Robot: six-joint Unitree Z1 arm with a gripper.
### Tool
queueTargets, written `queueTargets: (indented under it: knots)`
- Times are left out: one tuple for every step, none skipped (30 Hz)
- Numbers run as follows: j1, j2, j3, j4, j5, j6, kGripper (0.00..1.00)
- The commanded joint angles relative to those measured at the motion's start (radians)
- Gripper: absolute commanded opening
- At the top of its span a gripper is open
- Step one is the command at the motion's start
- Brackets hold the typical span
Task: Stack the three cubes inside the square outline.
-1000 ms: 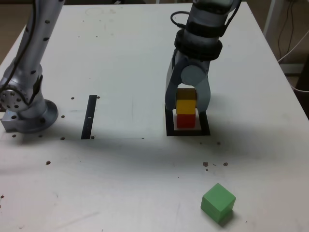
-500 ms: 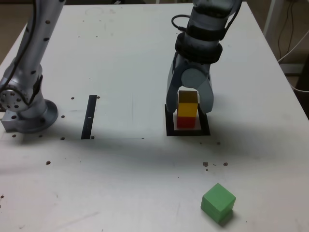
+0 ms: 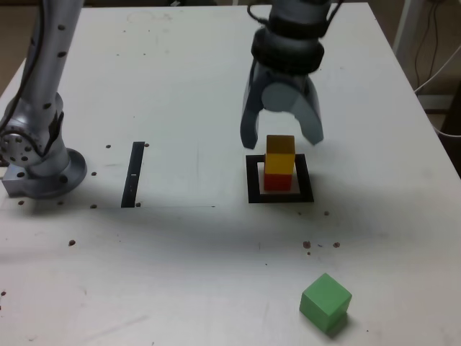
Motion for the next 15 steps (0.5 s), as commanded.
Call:
queueTargets:
  knots:
    - [-0.006,-0.03,-0.018,0.021,0.01,-0.006,0.99]
    - [-0.009,-0.037,-0.024,0.029,0.013,-0.009,0.99]
    - [-0.012,-0.043,-0.03,0.035,0.016,-0.011,0.99]
    - [-0.016,-0.047,-0.035,0.04,0.018,-0.013,0.99]
    - [-0.019,-0.051,-0.039,0.045,0.019,-0.016,0.99]
    - [-0.022,-0.054,-0.042,0.049,0.02,-0.018,0.99]
    - [-0.027,-0.056,-0.044,0.052,0.02,-0.021,0.99]
    - [-0.031,-0.058,-0.044,0.054,0.02,-0.024,0.99]
    - [-0.036,-0.06,-0.044,0.056,0.02,-0.028,0.99]
    - [-0.043,-0.062,-0.044,0.057,0.021,-0.033,0.99]
    - [-0.05,-0.064,-0.044,0.059,0.021,-0.038,0.99]
    - [-0.06,-0.067,-0.046,0.061,0.021,-0.045,0.99]
    - [-0.07,-0.07,-0.048,0.063,0.021,-0.052,0.99]
    - [-0.082,-0.073,-0.051,0.066,0.02,-0.06,0.99]
    - [-0.095,-0.075,-0.054,0.07,0.02,-0.069,0.99]
